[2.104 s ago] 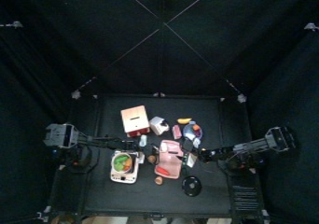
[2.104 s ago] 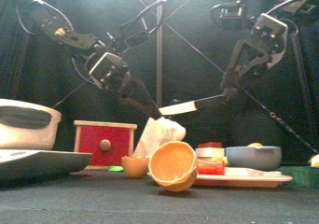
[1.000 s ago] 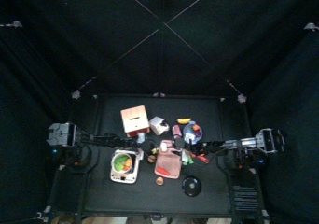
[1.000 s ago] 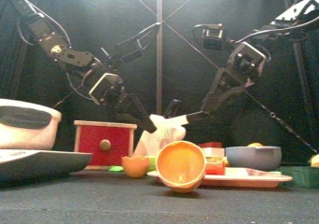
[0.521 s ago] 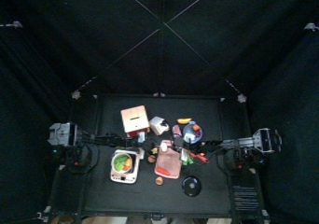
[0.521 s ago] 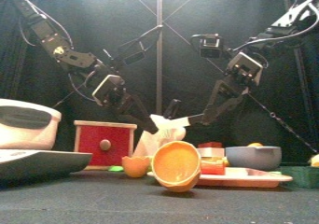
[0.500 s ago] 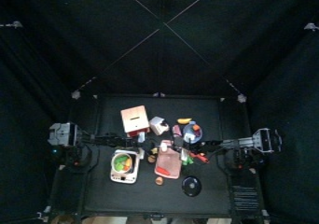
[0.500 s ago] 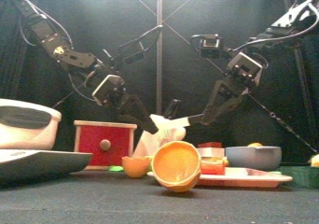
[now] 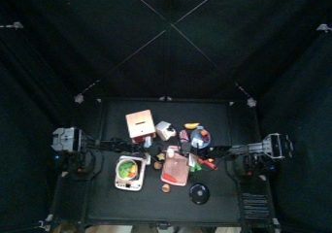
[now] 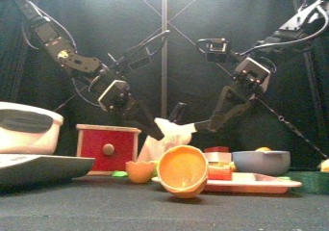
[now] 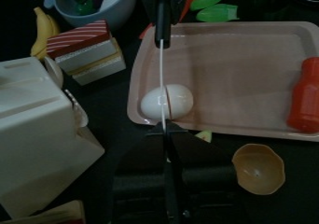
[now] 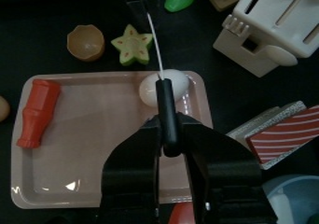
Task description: Regrasp pairing knife
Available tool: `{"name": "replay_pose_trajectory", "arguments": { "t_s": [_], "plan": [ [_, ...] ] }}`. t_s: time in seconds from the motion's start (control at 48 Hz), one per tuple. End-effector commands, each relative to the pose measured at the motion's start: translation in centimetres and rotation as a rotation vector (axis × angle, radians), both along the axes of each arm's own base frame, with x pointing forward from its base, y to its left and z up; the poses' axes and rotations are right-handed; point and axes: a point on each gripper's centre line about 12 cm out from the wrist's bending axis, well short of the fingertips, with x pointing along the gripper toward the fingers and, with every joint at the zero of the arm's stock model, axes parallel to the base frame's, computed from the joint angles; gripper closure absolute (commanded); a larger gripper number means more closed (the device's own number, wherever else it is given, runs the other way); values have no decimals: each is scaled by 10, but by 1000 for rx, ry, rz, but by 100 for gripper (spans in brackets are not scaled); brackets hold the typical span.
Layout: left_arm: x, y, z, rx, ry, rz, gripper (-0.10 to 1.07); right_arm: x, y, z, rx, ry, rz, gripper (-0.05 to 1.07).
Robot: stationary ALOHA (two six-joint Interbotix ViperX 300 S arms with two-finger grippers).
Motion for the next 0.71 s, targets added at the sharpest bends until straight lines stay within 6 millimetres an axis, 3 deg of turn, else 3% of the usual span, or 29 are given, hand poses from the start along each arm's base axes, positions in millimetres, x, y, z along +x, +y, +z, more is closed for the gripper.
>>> {"name": "replay_pose_trajectory", "arguments": {
  "t_s": [0.0, 0.688],
  "plan": [
    [6, 2, 6, -1, -26, 6, 68, 0, -4, 6, -1, -18, -11, 55],
    [11, 1, -15, -53, 23, 50, 68, 4, -16, -27, 15, 77, -49, 55]
  ]
}}
